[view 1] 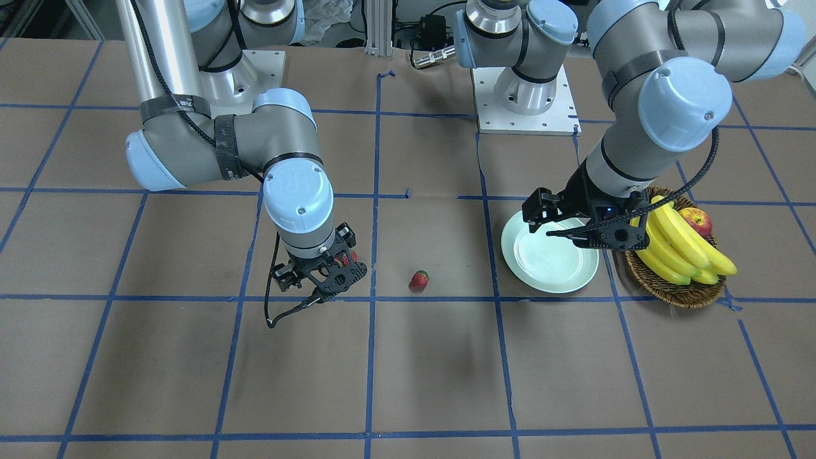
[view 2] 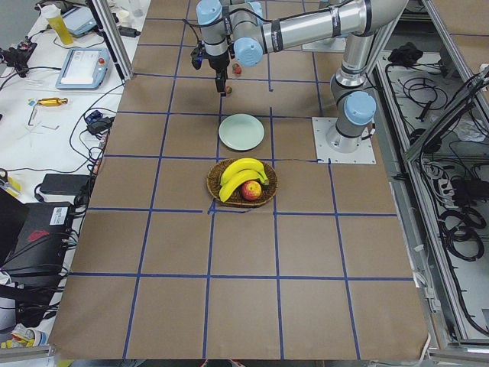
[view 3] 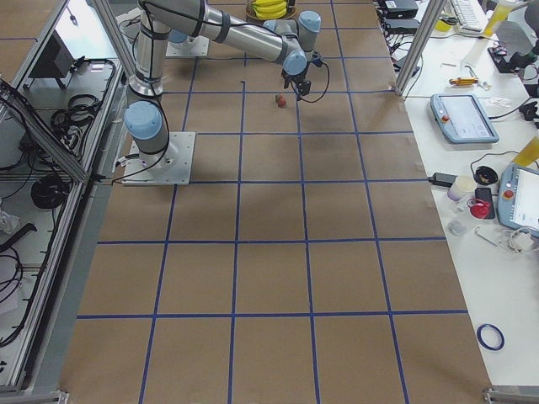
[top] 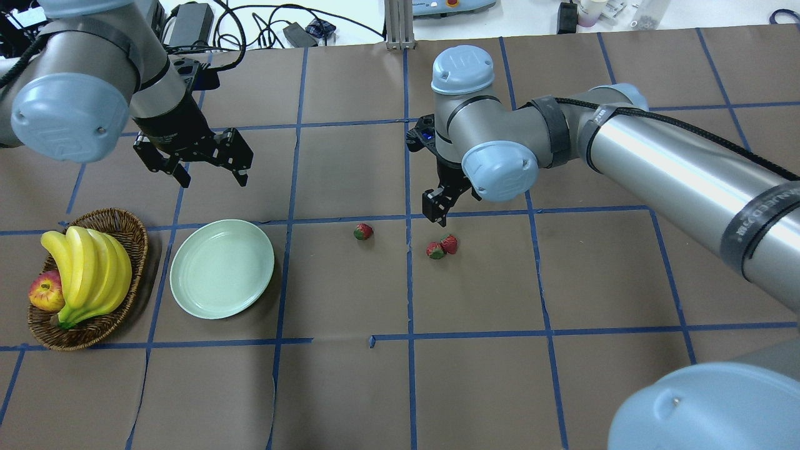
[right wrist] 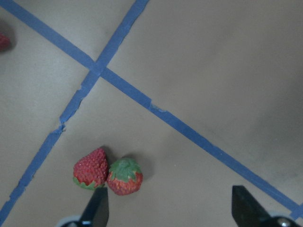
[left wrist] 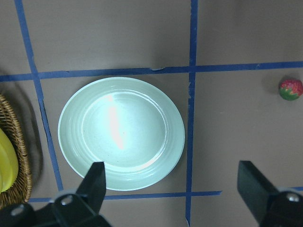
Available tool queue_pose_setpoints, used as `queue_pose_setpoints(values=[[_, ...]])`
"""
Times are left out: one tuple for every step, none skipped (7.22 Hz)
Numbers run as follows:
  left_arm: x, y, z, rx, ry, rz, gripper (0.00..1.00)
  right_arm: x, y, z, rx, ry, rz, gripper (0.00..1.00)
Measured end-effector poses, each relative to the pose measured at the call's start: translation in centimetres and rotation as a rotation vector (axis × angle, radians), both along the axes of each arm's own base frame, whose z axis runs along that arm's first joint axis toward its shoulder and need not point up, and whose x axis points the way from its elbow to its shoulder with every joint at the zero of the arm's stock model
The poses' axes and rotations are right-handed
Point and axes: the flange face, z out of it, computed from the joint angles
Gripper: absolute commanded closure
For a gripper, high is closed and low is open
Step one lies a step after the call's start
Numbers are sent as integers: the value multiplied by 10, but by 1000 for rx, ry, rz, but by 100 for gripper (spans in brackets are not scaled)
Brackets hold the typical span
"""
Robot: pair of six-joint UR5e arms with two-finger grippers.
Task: Collect all strawberries into plate
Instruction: 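Move the right gripper back over the remaining two strawberries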
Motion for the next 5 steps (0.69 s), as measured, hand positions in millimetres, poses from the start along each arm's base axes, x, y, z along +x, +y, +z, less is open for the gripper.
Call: queue_pose_setpoints(values=[[0,0,-1,3,2,0,0,-2,1,-4,7,3,-63,2],[-1,1,-2,5,4,0,0,-1,3,-5,9,8,-155,2],[-1,1,-3,7,7,1,0,0,5,-6,11,15,-235,4],[-1,2,-5,12,7,0,0,0,5,-9,13,22,-276,4],[-1,3,-8,16,5,-1,0,1,2,-17,12,26,-293,4]])
